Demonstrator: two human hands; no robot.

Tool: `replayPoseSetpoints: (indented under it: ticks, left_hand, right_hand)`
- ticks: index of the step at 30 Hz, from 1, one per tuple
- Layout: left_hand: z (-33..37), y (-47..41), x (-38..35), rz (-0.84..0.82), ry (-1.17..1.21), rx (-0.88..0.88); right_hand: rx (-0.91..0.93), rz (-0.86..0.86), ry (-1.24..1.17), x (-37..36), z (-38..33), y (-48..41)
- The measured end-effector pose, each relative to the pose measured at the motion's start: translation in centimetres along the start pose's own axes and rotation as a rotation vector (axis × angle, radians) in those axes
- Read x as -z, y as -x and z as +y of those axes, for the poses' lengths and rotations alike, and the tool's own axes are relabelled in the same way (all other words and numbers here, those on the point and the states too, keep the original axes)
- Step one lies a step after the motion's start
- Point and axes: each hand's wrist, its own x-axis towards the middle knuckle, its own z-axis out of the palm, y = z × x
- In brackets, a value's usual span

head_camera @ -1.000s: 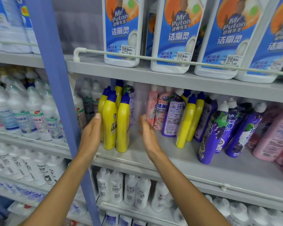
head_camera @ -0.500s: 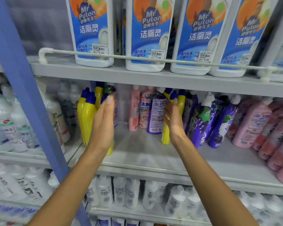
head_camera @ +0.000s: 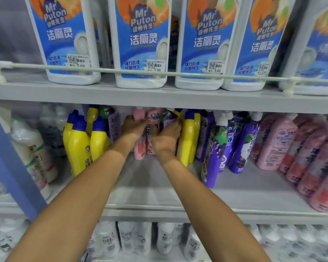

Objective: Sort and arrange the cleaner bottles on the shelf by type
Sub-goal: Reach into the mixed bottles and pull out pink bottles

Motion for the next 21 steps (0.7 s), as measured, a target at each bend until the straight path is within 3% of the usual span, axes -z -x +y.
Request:
replayPoseSetpoints:
  ticks: [6, 13, 21]
  left_hand:
    - [0.2, 0.4, -0.2, 0.143, -0.207, -0.129]
    - [-1.4, 1.5, 0.0, 0.175, -0.241, -0.219]
    - [-2.5, 5.7, 1.4, 0.125, -0.292, -0.309]
  right_hand:
    - [-0.085, 0.139, 0.186, -1.4, 0.6, -1.9]
    - [0.059, 0.050, -0.026, 0.2, 1.5, -1.6]
    - [0.148, -0.109, -0.017, 5.6, 2.2, 2.3]
